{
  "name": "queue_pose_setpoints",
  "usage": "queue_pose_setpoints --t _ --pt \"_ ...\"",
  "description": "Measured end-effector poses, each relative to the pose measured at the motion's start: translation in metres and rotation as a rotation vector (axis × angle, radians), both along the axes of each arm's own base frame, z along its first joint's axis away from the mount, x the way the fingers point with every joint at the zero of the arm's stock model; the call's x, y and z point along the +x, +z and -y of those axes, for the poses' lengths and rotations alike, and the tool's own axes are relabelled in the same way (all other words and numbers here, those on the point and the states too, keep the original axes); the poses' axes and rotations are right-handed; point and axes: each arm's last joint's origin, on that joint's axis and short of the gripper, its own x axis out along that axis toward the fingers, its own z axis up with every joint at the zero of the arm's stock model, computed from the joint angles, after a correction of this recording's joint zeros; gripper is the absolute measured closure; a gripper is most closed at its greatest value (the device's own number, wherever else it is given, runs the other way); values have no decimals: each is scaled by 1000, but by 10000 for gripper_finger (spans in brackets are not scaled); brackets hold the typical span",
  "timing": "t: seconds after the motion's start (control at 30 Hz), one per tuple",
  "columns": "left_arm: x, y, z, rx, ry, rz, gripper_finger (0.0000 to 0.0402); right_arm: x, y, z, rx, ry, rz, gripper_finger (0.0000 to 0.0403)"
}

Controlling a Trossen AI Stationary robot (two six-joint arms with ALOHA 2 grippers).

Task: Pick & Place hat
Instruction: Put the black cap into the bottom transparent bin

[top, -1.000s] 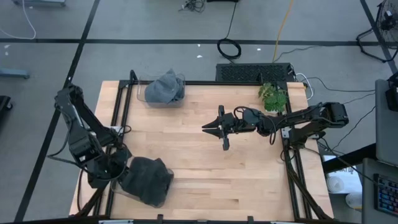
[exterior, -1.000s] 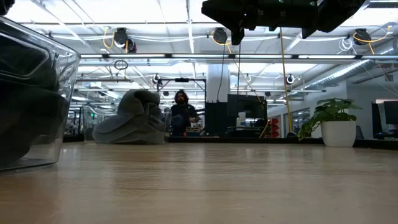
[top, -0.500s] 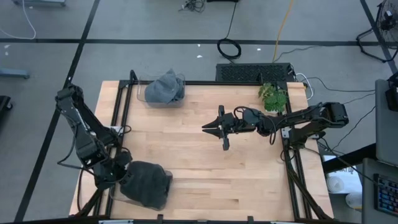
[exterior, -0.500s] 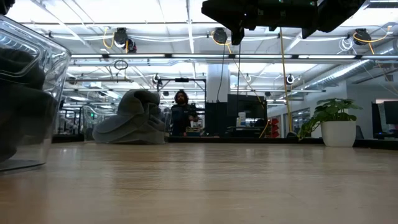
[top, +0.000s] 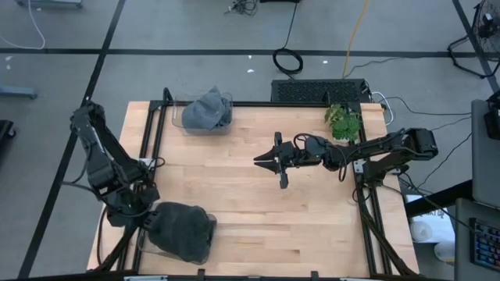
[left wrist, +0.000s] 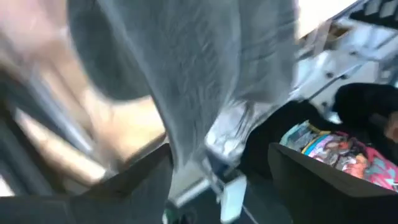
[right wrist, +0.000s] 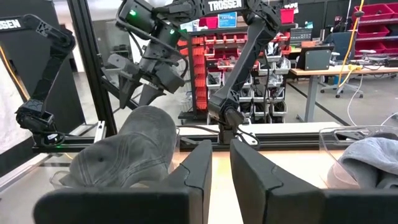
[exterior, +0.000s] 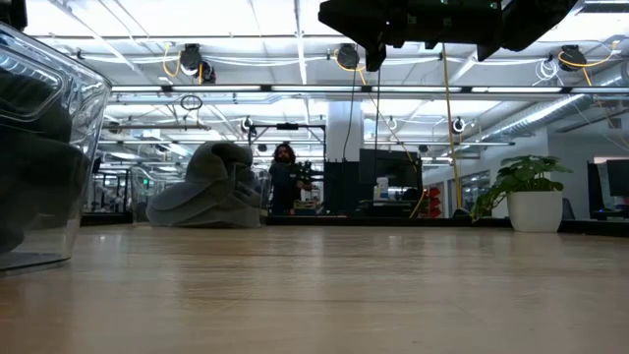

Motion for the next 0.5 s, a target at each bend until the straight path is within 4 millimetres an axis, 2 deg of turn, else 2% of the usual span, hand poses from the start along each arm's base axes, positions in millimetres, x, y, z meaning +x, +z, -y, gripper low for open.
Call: queue_pose_setpoints --t 0.13,0.23,0.33,0.5 --pt "4 1 -2 92 38 157 127 0 0 0 0 0 0 358" --pt "8 3 -1 78 54 183 128 0 0 0 0 0 0 358" --pt "5 2 0 26 20 100 133 0 0 0 0 0 0 358" --pt "-5 -4 -4 3 32 -157 150 0 0 0 0 0 0 358"
